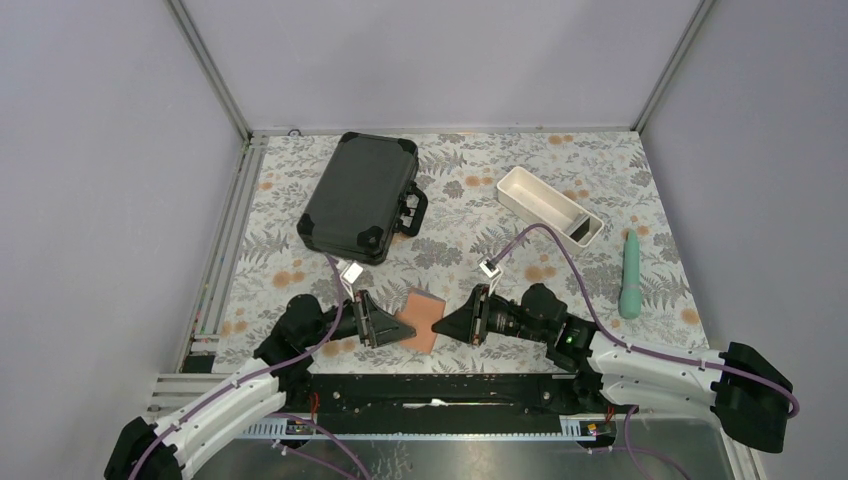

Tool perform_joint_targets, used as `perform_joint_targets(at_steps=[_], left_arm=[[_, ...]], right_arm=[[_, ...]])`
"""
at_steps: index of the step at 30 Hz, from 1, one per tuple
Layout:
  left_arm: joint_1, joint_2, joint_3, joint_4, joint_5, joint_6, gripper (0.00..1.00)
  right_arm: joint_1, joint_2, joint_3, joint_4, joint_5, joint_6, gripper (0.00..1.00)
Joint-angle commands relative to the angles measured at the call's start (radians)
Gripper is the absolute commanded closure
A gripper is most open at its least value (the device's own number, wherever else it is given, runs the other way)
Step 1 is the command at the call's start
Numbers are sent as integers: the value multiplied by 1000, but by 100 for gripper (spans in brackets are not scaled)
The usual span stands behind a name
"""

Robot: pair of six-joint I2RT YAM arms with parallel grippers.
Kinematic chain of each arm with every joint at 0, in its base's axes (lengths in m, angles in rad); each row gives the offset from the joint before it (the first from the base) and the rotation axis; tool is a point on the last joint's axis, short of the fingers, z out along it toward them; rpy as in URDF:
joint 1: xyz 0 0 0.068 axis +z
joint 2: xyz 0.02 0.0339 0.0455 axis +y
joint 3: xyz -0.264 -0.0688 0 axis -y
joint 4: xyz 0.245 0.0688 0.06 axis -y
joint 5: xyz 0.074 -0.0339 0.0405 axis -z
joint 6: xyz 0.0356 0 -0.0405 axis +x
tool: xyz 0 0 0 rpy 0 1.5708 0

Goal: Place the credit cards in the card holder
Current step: Pick up the card holder from the center of the board.

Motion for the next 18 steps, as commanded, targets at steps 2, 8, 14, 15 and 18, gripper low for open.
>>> perform_joint_targets(at_steps=[2,8,14,15,18], left_arm=[[-40,17,41,134,47,-37,31],[-61,-5,55,121,23,-43,72],[-64,-66,123,-142,-112,91,100],[-69,-83,148,-219,-161,139,100],[-99,-100,234,-440,-372,277,100]], right_arm=[[2,-7,60,112,-32,-9,100],[2,-1,73,26,39,-31,100],[2,-36,114,-191,220,6,56],[2,-50,119,-231,265,15,43],[2,-86,152,-376,408,72,24]])
